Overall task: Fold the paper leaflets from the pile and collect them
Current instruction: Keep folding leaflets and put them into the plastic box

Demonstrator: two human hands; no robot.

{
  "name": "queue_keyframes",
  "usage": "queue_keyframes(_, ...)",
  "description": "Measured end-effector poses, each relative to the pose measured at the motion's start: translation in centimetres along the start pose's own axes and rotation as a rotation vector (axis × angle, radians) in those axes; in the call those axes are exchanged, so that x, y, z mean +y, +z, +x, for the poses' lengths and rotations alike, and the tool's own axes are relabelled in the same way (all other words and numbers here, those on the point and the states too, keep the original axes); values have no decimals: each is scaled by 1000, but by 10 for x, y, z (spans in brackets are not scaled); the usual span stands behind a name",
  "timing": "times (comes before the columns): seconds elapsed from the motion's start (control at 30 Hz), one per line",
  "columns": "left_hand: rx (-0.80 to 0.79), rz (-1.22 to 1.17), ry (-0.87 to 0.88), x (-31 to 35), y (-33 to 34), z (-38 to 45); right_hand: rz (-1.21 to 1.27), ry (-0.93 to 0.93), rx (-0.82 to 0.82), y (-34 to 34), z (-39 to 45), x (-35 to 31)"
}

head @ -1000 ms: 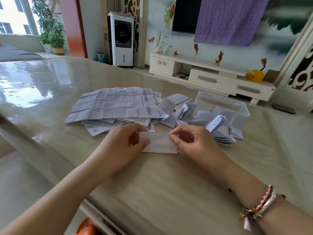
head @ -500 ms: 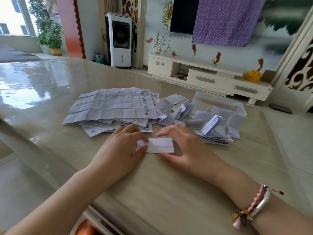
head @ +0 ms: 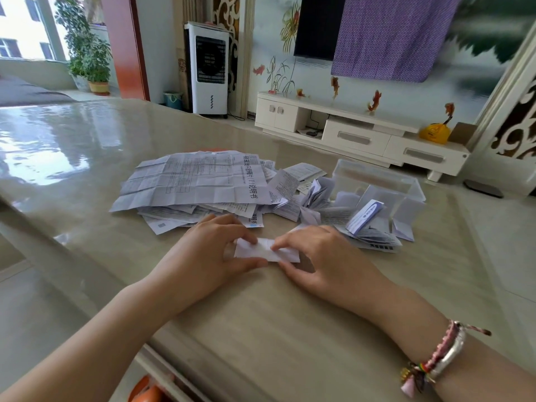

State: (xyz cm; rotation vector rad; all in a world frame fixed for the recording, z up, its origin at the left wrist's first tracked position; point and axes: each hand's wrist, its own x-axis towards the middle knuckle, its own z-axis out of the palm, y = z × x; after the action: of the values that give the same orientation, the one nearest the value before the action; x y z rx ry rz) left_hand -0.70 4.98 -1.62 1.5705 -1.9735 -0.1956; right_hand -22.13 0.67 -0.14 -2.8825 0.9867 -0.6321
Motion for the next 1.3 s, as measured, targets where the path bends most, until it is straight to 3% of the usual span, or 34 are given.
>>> queue_keyframes(0.2,124,-90,51,0,0,0,51,8,68,-5,0,-4)
queue_keyframes(0.33,199,-202,-9,7,-6,2,107,37,72,-7,0,-5)
queue_keyframes(0.47,246,-324,-42,16,-4,1,387,158,118,-9,-1,-7)
queue_keyframes(0.7,18,-669,-136,28,6,1,663,264,186,-12,1,-4)
queue_keyframes(0.83,-85,-684,-70,36,5,1,662,235,187,-15,1,-5)
queue_keyframes(1.03,-117,-796,-100,48,0,14,569,201,318,-35,-3,4)
queue_keyframes(1.17,-170,-855,-87,61,2,27,722,171,242,-50,-8,15)
queue_keyframes(1.3,-135,-902,-106,74,6,40,814,179,337,-71,-13,30)
